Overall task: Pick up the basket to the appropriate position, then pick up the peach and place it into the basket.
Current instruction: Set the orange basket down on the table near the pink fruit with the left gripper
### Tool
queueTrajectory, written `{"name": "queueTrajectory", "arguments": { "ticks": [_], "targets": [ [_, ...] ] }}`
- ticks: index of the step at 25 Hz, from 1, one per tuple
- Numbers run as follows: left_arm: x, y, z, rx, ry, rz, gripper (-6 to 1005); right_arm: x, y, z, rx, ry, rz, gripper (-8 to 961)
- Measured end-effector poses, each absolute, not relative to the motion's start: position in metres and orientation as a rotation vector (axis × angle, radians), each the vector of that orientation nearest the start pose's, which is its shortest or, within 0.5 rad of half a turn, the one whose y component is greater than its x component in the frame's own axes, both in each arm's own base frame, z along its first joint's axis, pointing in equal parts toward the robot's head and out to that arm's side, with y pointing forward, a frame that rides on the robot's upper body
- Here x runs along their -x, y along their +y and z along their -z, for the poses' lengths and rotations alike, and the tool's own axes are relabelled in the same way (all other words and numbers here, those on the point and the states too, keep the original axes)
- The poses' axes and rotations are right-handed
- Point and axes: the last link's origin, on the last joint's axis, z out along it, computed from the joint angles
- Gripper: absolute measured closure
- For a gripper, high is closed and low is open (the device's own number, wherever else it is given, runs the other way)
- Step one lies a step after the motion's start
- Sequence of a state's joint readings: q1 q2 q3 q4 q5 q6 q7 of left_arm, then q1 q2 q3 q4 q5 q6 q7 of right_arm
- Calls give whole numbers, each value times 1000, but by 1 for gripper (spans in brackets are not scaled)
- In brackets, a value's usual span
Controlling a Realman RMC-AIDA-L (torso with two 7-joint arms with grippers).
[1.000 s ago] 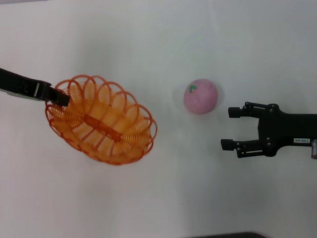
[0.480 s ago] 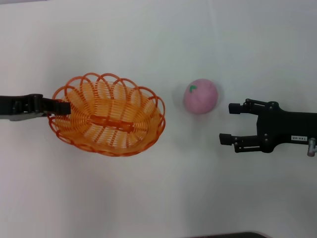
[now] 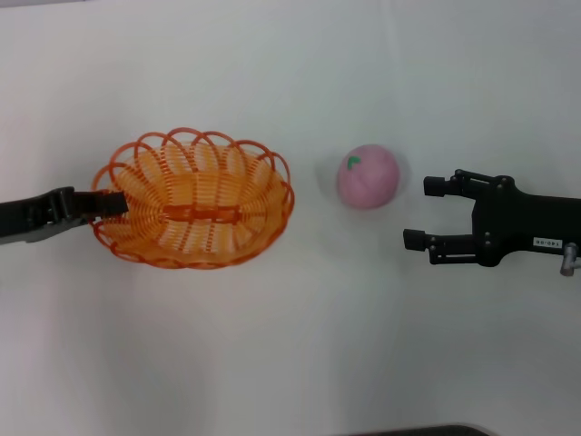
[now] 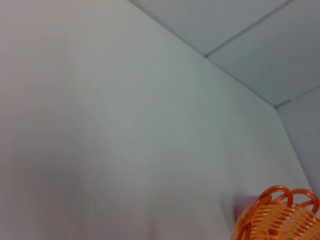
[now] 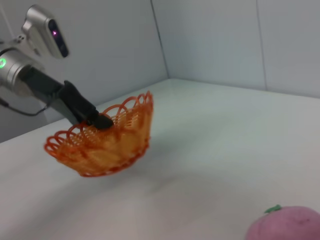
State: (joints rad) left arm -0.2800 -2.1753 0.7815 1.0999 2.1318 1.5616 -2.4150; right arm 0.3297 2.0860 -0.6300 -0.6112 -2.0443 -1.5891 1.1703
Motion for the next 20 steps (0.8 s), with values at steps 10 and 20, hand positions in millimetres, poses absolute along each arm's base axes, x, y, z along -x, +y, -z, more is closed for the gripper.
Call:
{"name": "queueTrajectory", "arguments": {
  "ticks": [10, 20],
  "targets": [
    [297, 290, 4, 2188, -1750, 451, 901, -324, 265, 7, 2654, 669, -645, 6],
    [298, 295, 3, 2125, -1772, 465, 893, -325, 265, 7, 2652, 666, -642, 6]
  ]
}}
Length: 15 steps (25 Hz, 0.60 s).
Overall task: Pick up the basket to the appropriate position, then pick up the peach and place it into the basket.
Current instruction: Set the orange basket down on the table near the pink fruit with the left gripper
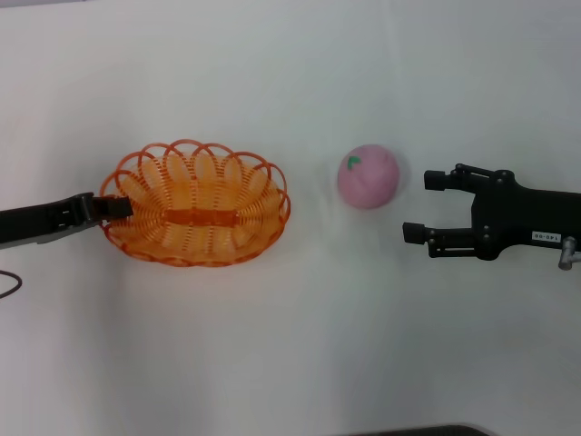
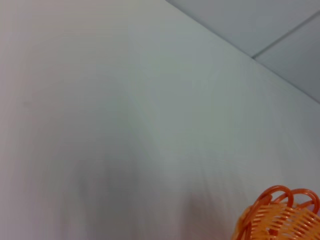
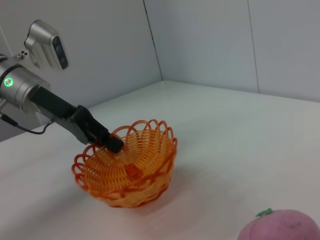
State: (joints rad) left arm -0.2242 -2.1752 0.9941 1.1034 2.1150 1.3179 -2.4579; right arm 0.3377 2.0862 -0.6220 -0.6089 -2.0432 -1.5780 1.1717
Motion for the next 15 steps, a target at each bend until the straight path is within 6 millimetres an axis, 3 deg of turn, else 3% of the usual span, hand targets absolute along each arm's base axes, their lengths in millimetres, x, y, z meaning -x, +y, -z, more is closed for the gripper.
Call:
{"name": "queueTrajectory", "arguments": {
  "ticks": [15],
  "targets": [
    [302, 297, -1, 2030, -1857, 372, 882, -324, 266, 7, 2653, 661, -640, 6]
  ]
}}
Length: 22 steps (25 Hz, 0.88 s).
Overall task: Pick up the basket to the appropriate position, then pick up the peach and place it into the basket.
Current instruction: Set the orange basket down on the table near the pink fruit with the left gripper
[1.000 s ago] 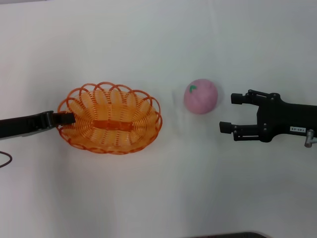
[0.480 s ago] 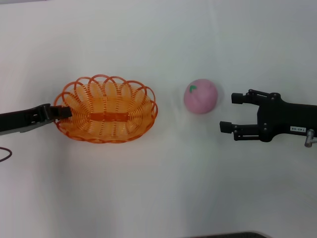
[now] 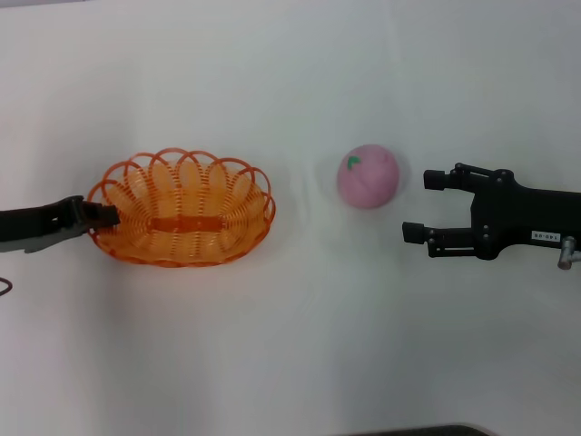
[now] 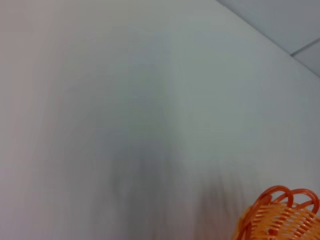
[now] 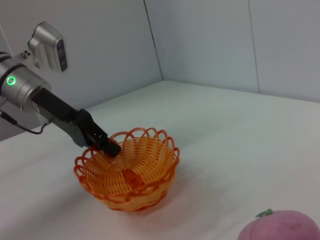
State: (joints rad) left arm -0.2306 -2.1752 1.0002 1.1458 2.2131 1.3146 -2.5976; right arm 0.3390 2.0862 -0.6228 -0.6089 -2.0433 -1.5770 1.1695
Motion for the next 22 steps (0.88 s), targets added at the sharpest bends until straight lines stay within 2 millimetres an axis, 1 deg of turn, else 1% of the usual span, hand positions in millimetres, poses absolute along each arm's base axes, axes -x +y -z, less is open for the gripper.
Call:
{"name": "queueTrajectory", "arguments": {
  "ticks": [8, 18, 22],
  "targets": [
    [301, 296, 0, 2024, -1874, 393, 876, -325, 266, 7, 2650, 660, -634, 6],
    [304, 294, 12, 2003, -1922, 438, 868, -325, 266, 8, 2648, 663, -629, 6],
    [304, 295, 13, 1998, -1915, 437, 865, -325, 267, 8, 2650, 662, -627, 6]
  ]
}}
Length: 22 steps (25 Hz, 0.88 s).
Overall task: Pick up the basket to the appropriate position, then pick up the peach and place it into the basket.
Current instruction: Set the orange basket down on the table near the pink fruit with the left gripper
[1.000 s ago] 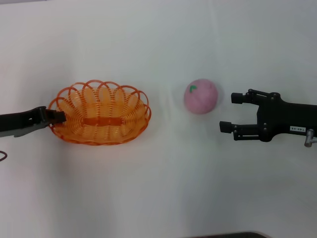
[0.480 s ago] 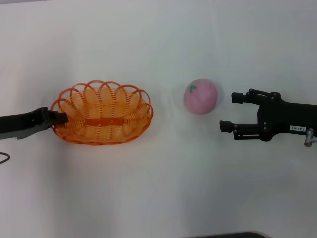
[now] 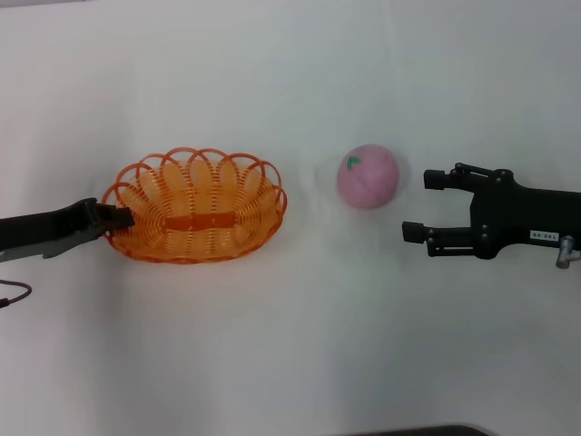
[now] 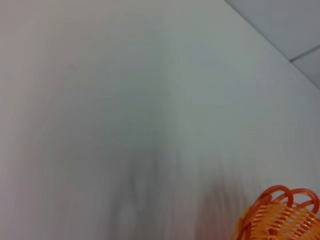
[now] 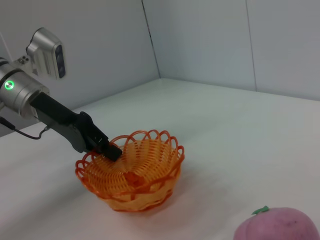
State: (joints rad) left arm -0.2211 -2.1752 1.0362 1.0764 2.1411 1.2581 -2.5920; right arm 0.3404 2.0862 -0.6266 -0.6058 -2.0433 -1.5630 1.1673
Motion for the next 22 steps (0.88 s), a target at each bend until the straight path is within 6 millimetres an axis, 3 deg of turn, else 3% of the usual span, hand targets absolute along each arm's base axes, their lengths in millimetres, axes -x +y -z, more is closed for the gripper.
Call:
{"name": "queueTrajectory", "arguments": {
  "ticks": [22],
  "targets": [
    [307, 295, 17, 1963, -1911, 486, 848, -326, 267, 10, 2650, 666, -621, 5]
  ]
}}
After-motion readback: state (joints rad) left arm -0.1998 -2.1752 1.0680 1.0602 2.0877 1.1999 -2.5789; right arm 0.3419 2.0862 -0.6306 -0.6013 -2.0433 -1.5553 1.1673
